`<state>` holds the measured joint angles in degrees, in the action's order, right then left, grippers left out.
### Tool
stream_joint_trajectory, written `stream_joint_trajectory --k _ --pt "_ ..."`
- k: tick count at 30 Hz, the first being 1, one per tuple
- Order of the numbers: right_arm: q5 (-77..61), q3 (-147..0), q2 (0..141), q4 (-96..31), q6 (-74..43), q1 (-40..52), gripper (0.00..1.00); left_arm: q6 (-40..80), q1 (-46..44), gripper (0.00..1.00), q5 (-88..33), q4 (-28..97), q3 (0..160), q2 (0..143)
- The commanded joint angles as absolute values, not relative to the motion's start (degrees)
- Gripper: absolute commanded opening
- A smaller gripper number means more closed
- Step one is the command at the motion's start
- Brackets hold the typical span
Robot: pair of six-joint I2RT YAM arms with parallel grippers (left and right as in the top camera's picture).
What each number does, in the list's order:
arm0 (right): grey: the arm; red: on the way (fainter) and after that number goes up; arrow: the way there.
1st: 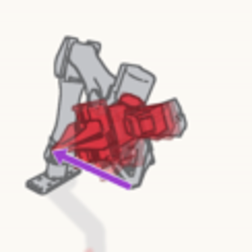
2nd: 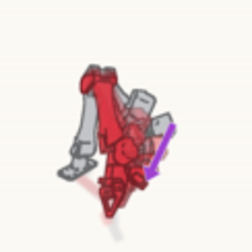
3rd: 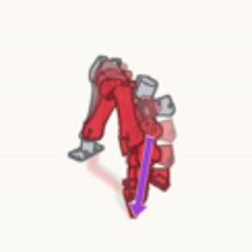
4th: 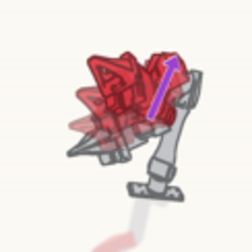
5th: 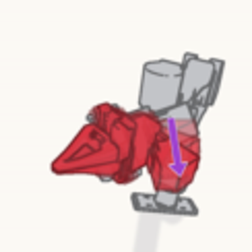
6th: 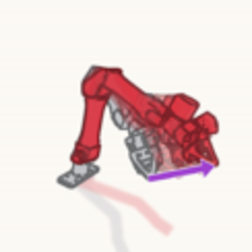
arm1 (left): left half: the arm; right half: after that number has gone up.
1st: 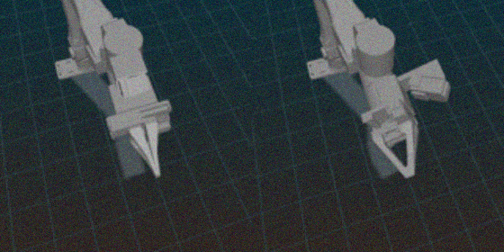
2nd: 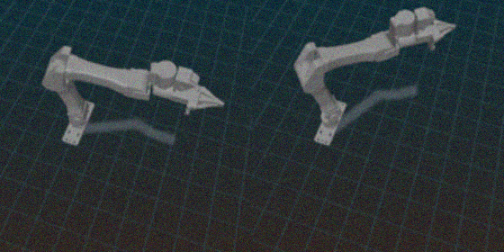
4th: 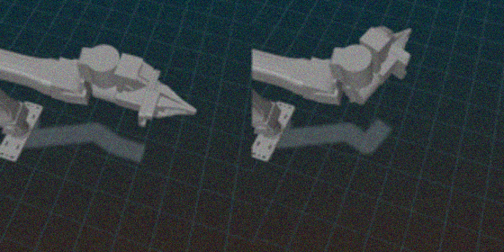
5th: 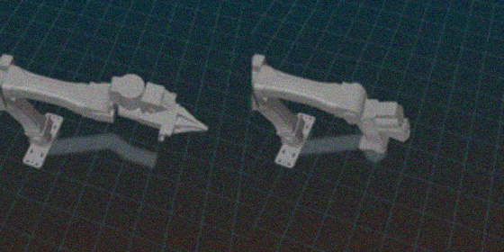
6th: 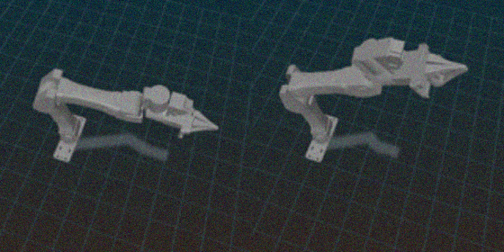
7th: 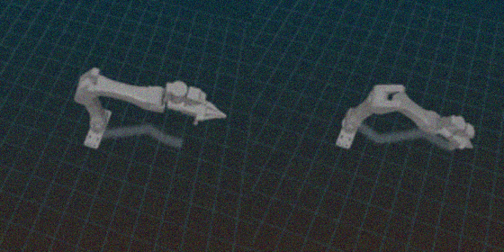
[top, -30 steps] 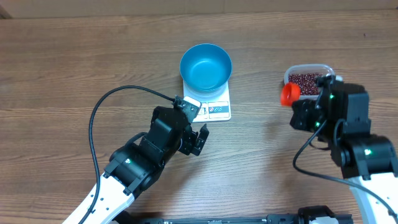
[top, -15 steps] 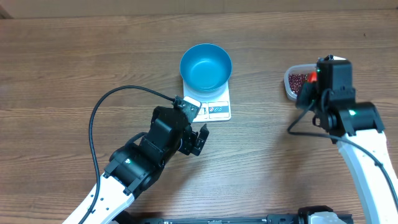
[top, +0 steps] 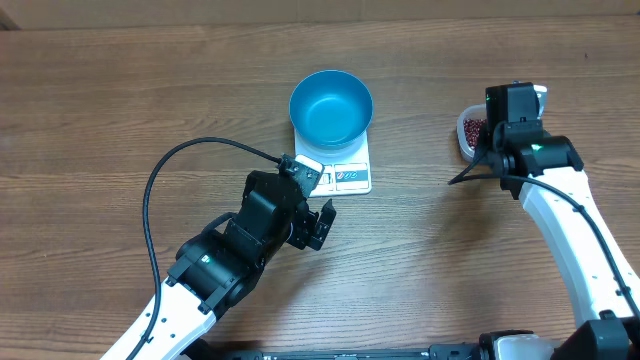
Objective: Scoop item into bowl and weigh 150g on scale
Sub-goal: 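Move the right gripper with the scoop over the bean tub, then lower the red scoop down into the beans with the right gripper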
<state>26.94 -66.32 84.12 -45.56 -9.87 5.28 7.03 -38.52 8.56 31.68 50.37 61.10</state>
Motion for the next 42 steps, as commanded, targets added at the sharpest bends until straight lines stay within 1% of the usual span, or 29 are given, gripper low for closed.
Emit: stream_joint_trajectory --k 1,4,9,16,19,23,29,32,34,37,42 --pt "28.45 -67.99 84.01 -45.28 -6.85 5.1 0.04 5.98 -38.26 0.99 7.88 31.57 50.26 61.52" --pt "26.87 -68.12 83.83 -46.17 -6.61 5.1 0.04 5.98 -38.26 1.0 7.88 31.66 50.26 61.52" --pt "19.05 -71.33 83.81 -49.87 -5.65 5.1 0.03 5.98 -38.26 1.0 7.88 31.66 50.26 61.52" --pt "15.11 -84.62 83.81 -58.17 -5.45 5.1 0.04 5.98 -38.26 1.0 7.88 31.66 50.26 61.52" --pt "13.1 -92.14 83.83 -61.76 -3.03 4.73 0.04 5.98 -38.26 0.99 7.88 31.66 50.26 61.52" --pt "6.85 -101.95 84.62 -67.53 1.89 1.89 0.04 5.98 -38.26 1.0 7.88 31.68 50.26 61.52" --pt "2.55 -113.89 89.84 -74.87 4.21 -6.44 0.04 5.98 -38.26 1.0 7.88 31.68 50.26 61.52" --pt "-5.15 -115.63 93.14 -76.95 8.08 -10.87 0.04 5.98 -38.26 1.0 7.88 31.68 50.26 61.52" --pt "-7.92 -115.63 95.33 -78.35 9.45 -12.97 0.04 5.98 -38.26 1.0 7.88 31.68 50.26 61.52" --pt "-8.34 -115.63 99.26 -80.36 10.96 -14.72 0.04 5.98 -38.26 0.99 7.88 31.68 50.26 61.52" --pt "-8.19 -115.59 104.03 -80.73 13.85 -14.7 0.04 5.98 -38.26 1.0 7.88 31.68 50.26 61.52"
